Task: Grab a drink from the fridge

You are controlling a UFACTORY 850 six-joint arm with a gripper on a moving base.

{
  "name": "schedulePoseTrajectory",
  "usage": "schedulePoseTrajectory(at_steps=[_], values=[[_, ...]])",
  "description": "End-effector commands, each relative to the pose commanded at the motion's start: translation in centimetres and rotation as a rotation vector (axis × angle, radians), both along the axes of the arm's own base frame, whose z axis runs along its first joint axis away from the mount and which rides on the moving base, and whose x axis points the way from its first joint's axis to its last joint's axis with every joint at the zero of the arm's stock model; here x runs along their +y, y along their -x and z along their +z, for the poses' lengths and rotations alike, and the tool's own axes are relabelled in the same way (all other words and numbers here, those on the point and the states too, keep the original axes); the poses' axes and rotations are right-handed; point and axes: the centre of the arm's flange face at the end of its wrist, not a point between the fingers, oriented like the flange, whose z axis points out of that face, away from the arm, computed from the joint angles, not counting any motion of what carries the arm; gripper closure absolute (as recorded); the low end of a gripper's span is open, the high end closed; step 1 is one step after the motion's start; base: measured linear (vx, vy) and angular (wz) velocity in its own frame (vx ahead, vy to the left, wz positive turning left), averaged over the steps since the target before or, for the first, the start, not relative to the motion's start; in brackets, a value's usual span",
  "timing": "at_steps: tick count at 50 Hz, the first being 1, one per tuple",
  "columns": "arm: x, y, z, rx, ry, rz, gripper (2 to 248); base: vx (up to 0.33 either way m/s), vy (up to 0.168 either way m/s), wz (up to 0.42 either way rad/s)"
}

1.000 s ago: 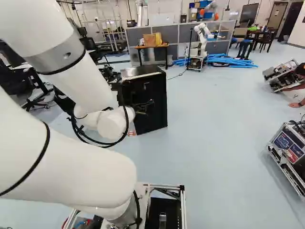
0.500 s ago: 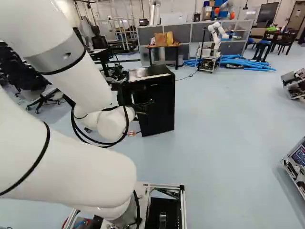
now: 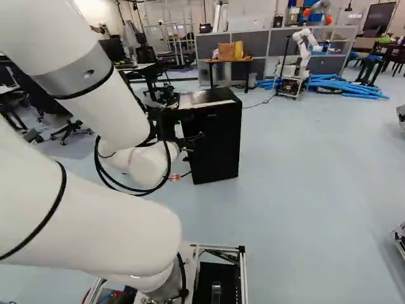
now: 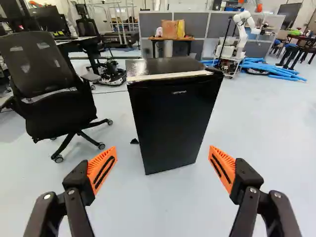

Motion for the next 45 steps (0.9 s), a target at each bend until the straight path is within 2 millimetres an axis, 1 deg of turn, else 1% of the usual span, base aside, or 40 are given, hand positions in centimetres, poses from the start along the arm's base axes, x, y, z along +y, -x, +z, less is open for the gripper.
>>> schedulePoseTrajectory(at_steps=[45], values=[[0.00, 0.00, 0.00, 0.000, 0.000, 0.000, 3, 0.083, -0.009, 0.152]])
